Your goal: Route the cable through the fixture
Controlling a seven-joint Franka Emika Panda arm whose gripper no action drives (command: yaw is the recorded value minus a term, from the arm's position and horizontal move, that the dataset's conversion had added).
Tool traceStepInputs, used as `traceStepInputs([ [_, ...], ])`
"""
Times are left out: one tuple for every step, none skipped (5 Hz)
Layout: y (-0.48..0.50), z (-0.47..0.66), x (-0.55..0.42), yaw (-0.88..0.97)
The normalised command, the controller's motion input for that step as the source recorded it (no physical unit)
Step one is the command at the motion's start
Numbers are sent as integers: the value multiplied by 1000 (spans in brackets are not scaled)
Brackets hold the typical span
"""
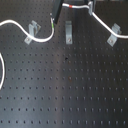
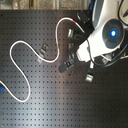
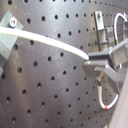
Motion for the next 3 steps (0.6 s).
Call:
traceStepInputs([
  [1,58,1,0],
  [-18,34,11,-37],
  [-187,0,224,-117],
])
